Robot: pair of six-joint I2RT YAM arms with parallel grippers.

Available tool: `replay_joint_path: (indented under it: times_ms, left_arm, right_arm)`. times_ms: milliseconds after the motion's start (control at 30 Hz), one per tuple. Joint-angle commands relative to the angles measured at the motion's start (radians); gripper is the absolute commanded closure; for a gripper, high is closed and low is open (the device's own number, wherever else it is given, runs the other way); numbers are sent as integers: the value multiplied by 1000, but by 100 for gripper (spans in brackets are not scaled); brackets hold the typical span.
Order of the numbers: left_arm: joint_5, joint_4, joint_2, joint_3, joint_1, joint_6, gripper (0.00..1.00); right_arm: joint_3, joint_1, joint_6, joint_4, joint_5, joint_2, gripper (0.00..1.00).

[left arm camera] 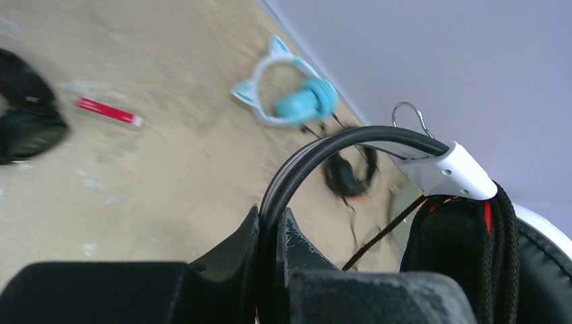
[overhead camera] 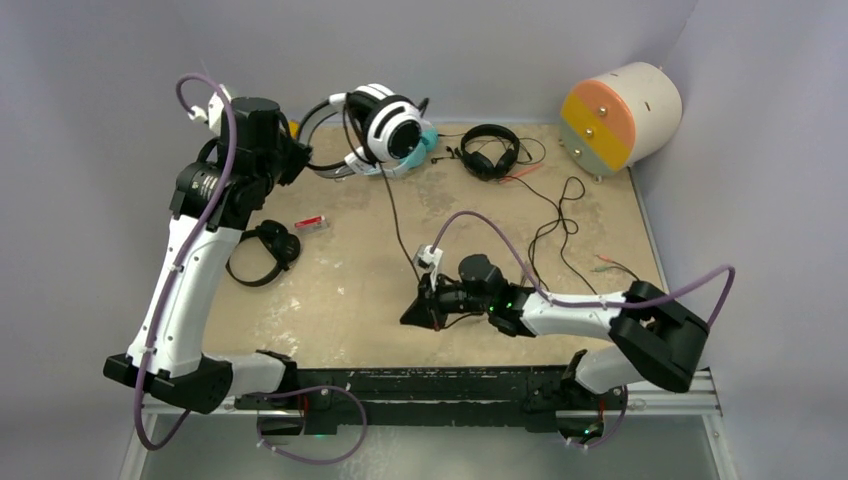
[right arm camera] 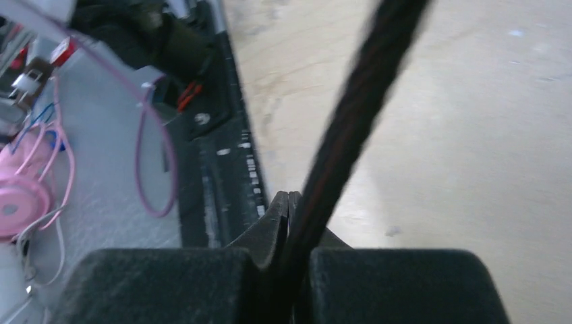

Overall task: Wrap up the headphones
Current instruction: Wrap the headphones cable around the headphones.

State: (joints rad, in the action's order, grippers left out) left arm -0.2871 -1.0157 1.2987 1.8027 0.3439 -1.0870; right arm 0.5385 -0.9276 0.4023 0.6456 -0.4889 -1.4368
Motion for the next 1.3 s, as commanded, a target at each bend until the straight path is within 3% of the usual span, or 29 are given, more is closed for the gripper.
replay_joint_path:
  times_ms: [0,167,300,467,633,933,1133,1267]
  left_arm:
    - [-331,116,-69,-54,-16,-83,100]
    - [-606,92,-30,-108,-16,-2,100]
    - [-661,-2,62,-133,-16,58,100]
    - [-563,21,82,-292,-8,203,100]
    - [-499,193,-16,-508,34,438,100]
    - [-181,289,-156,-709,82,624,100]
    - [144,292,-190,-749,104,710,100]
    - [139,312,-214,-779,110,713,100]
  right_arm:
    - [39,-107,-38,-106,83,116,100]
    - [165,-243,-154,-383,135,220,100]
    - [317,-263,-220,-630,174,264,100]
    - [537,-262,-309,-953,277,279,100]
    - [753,-245,-385,-1140,504,232,100]
    - [987,-49,-387,-1208,379,30,100]
    - [1116,66,-424,-1258,326,-63,100]
    - [1172,159,-430,-1285,299,-97,100]
